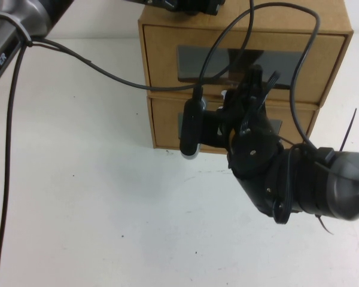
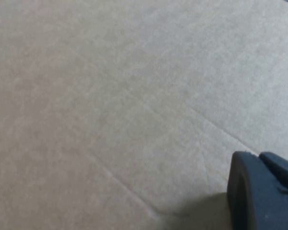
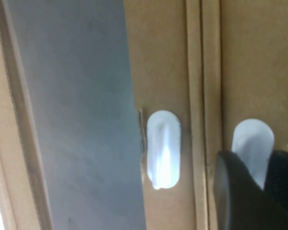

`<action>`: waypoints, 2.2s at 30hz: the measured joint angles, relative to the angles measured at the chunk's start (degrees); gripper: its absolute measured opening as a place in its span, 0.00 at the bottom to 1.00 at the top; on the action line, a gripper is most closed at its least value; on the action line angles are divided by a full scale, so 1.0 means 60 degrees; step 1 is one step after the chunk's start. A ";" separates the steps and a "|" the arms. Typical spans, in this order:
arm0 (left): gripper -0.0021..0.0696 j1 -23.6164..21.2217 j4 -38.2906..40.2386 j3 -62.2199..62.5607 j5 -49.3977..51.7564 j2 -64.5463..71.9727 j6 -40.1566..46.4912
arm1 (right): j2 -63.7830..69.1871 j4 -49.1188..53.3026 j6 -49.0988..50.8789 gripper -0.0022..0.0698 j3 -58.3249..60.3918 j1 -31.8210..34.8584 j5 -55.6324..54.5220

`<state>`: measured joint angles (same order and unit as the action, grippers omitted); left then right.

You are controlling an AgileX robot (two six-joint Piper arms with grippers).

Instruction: Open the shoe box

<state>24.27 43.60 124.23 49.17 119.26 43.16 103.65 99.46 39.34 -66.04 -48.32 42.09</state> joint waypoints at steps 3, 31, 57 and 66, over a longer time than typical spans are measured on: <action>0.02 0.0000 0.0055 0.0017 0.0000 0.0045 0.0000 | 0.0060 -0.0018 0.0000 0.18 0.0000 -0.0140 0.0242; 0.02 0.0000 0.0186 0.0091 0.0160 0.0126 0.0000 | -0.0950 -0.0960 0.1511 0.01 0.1762 -0.1642 0.0853; 0.02 0.0000 0.0186 0.0091 0.0197 0.0126 0.0000 | -0.0084 -0.0926 0.0976 0.39 0.0435 -0.0705 0.0648; 0.02 0.0000 0.0186 0.0091 0.0197 0.0148 0.0000 | 0.0288 -0.0981 0.0710 0.39 -0.0264 -0.0664 0.0746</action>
<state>24.27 44.72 124.78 50.36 120.15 43.16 105.38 93.58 43.60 -67.63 -52.30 46.57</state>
